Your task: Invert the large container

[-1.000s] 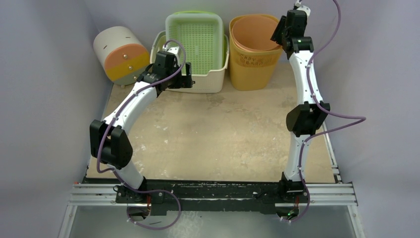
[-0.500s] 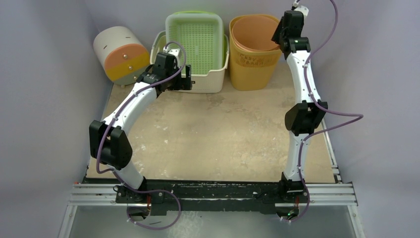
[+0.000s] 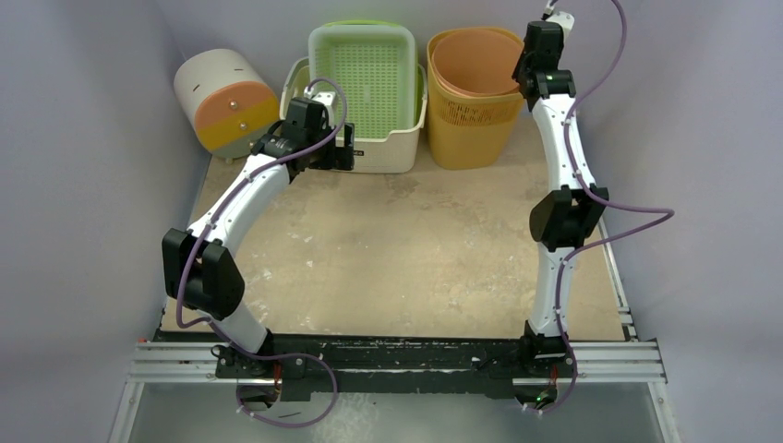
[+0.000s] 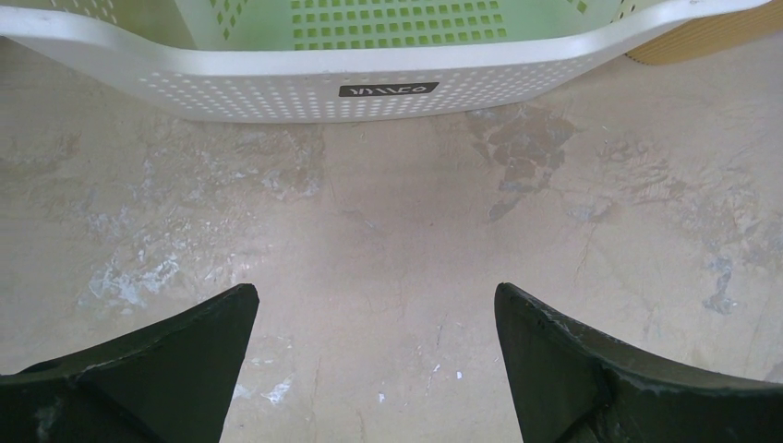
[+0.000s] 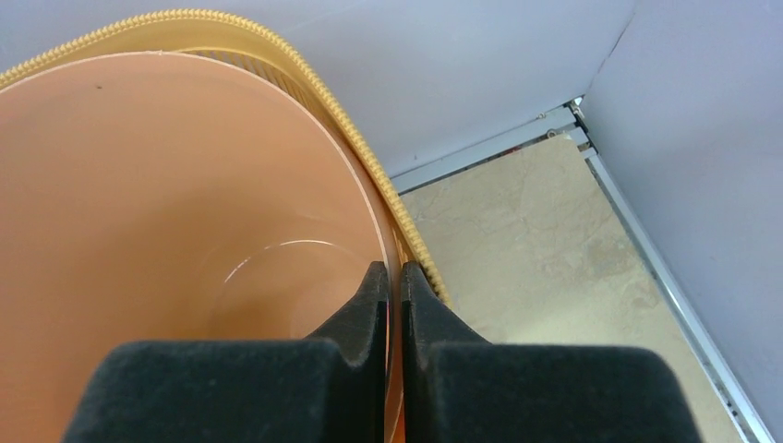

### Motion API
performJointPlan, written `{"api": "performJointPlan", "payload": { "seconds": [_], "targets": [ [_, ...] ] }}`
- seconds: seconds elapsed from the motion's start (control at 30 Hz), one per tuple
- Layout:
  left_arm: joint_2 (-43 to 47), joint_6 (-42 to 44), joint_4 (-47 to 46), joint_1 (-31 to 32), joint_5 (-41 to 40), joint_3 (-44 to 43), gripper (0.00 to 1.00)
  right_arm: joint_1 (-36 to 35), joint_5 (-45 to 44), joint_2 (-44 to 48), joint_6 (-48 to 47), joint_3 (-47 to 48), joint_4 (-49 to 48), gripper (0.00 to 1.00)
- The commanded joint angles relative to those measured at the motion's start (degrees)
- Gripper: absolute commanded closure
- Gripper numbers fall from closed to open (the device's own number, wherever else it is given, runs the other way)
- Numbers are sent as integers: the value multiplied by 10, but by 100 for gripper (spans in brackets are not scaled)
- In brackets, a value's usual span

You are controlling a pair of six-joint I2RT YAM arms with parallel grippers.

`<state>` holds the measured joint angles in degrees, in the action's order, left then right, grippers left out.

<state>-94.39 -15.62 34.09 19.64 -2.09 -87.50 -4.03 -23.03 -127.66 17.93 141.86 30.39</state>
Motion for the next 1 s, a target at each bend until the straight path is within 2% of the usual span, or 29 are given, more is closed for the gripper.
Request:
{"api": "performJointPlan", "payload": {
  "seconds": [0.0, 0.23, 0.33, 0.63, 0.9, 0.97],
  "targets": [
    [17, 16, -5, 0, -18, -2, 4, -6, 3, -33, -9, -14, 70, 100],
    [9, 21, -1, 0, -27, -12, 4, -6, -29, 32, -24, -17, 79, 100],
    [9, 23, 1, 0, -33, -12, 4, -6, -19, 63, -21, -15, 114, 100],
    [8, 15, 0, 0, -29, -10, 4, -6, 30, 168, -12, -128, 149, 100],
    [7, 7, -3, 0, -22, -14, 4, -6, 47, 146, -8, -15, 206, 100],
    [7, 7, -3, 0, -21, -14, 4, -6, 52, 150, -9, -20, 213, 100]
  ]
}}
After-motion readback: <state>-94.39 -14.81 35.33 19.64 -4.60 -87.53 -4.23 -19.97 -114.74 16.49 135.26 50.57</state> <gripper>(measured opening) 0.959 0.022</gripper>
